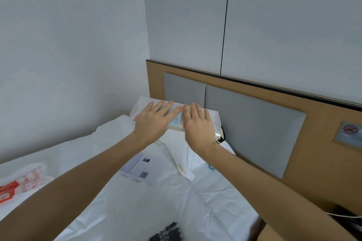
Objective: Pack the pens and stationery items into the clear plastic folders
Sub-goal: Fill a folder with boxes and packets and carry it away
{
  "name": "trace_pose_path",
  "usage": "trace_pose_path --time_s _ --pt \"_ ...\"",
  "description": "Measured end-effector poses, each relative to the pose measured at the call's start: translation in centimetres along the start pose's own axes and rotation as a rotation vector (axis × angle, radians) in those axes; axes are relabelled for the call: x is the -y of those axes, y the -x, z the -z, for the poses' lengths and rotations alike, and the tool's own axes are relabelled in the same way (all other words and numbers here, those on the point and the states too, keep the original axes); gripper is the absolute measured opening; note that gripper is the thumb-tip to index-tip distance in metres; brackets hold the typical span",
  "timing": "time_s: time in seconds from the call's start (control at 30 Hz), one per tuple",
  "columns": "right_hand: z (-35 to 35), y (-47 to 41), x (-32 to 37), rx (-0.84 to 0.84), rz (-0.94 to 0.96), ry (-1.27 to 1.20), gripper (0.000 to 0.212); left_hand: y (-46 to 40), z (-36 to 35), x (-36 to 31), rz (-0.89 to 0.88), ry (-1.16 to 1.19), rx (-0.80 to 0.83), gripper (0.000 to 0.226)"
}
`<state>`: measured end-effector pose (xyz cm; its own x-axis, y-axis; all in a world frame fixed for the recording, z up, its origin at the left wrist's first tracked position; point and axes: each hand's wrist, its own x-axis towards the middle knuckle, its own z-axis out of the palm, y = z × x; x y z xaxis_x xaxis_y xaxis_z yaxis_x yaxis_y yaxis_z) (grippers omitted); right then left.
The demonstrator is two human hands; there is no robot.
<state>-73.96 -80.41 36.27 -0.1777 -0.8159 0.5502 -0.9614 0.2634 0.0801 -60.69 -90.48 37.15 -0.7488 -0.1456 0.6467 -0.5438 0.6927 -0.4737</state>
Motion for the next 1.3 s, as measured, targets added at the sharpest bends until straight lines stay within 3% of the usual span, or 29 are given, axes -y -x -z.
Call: trace_pose_path --time_s 0.13,0.27,0.43,0.53,0.67,0.8,0.93,1.2,1.3 --pt "-1.3 -0.1 0.3 -0.126 0.044 0.095 0.082 0.7 -0.3 0.2 0.039 -0.03 -0.037 0.067" --pt "-1.0 -1.0 0.4 -0.084 0.078 0.118 0.077 1.1 -0.5 0.7 0.087 -0.006 -0.011 0.065" --pt "1.6 -2.5 0.6 0.2 0.181 -0.023 0.031 1.9 0.4 1.9 0.092 0.108 0.015 0.08" --pt "2.4 -3.5 0.6 0.334 0.158 -0.126 0.026 3.1 0.6 3.5 0.059 0.02 0.023 0.084" --pt "2.6 -4.3 0.7 0.506 0.219 -0.219 0.019 5.2 1.3 5.3 0.048 -0.071 0.158 0.083" --pt "1.6 -4.3 2.2 0.567 0.302 -0.234 0.025 6.5 3.1 5.3 0.086 -0.004 0.331 0.064" --pt "0.4 -4.1 4.1 0.507 0.373 -0.185 0.014 8.4 2.9 5.6 0.124 -0.034 0.373 0.055" --pt "-1.7 -3.2 7.0 0.212 0.459 -0.102 0.046 11.7 2.2 7.0 0.166 -0.197 0.225 0.065" --pt "-2.1 -2.9 8.1 0.129 0.479 -0.082 0.044 12.5 2.0 7.4 0.177 -0.208 0.224 0.063"
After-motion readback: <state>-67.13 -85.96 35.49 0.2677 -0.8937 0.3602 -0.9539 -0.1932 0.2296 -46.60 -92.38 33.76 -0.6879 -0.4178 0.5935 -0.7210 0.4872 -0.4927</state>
